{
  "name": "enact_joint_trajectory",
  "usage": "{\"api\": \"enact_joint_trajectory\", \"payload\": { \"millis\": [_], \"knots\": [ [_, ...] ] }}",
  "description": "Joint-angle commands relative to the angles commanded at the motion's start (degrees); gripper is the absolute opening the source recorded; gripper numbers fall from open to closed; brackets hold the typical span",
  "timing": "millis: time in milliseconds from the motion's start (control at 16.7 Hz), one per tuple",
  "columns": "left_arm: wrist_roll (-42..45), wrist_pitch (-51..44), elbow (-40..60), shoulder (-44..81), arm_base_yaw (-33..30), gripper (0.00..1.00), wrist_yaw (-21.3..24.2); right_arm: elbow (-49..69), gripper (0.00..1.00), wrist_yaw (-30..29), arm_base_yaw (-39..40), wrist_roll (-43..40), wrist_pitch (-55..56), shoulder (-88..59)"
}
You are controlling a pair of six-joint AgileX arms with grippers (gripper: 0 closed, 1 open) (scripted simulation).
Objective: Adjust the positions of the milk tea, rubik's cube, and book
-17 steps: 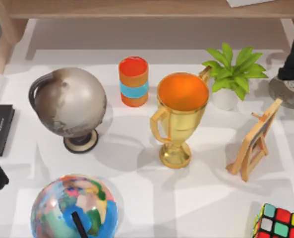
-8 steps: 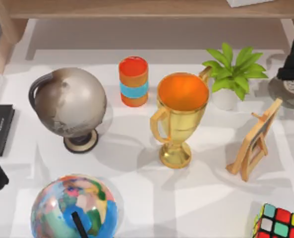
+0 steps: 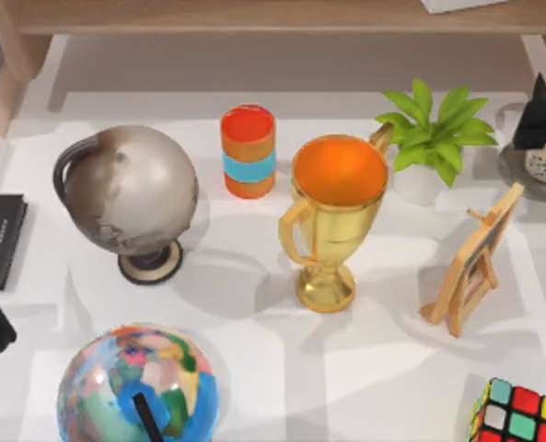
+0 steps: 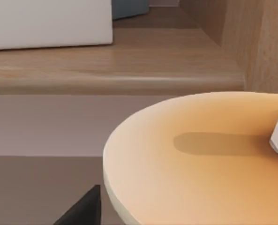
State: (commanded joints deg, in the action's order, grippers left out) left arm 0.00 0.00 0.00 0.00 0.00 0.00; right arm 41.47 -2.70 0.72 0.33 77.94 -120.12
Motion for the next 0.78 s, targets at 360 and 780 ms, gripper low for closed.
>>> {"api": "enact_joint_trajectory", "payload": {
  "millis": [360, 780],
  "knots": [
    [0.0, 0.0, 0.0, 0.0, 0.0, 1.0, 0.0, -2.61, 1.0, -2.5, -2.34, -1.01, -0.7, 1.46],
    [0.0, 0.0, 0.0, 0.0, 0.0, 1.0, 0.0, -7.44, 1.0, -0.4, -0.04, -0.18, 3.92, 3.06]
  ]
}}
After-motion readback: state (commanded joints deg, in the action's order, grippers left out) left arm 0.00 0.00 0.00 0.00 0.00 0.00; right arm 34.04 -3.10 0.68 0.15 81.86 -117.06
